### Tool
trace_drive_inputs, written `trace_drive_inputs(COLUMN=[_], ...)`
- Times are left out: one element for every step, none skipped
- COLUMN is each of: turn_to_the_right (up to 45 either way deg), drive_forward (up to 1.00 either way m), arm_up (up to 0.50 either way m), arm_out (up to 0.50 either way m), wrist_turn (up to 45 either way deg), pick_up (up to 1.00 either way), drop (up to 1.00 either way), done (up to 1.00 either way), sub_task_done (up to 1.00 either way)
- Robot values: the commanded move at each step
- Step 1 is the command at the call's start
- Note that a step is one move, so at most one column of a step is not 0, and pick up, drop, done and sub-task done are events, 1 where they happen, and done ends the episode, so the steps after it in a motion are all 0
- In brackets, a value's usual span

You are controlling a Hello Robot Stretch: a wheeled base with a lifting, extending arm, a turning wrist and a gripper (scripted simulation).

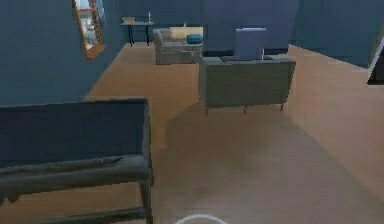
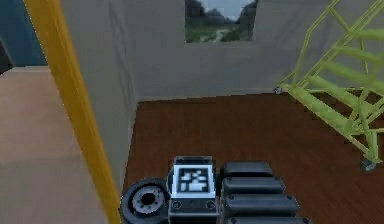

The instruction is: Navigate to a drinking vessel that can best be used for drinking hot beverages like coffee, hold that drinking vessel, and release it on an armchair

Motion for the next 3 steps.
trace_drive_inputs(turn_to_the_right=[36.0, 0.0, -24.0], drive_forward=[0.00, 0.60, 0.00], arm_up=[0.00, 0.00, 0.00], arm_out=[0.00, 0.00, 0.00], wrist_turn=[0.0, 0.0, 0.0], pick_up=[0.00, 0.00, 0.00], drop=[0.00, 0.00, 0.00], done=[0.00, 0.00, 0.00], sub_task_done=[0.00, 0.00, 0.00])
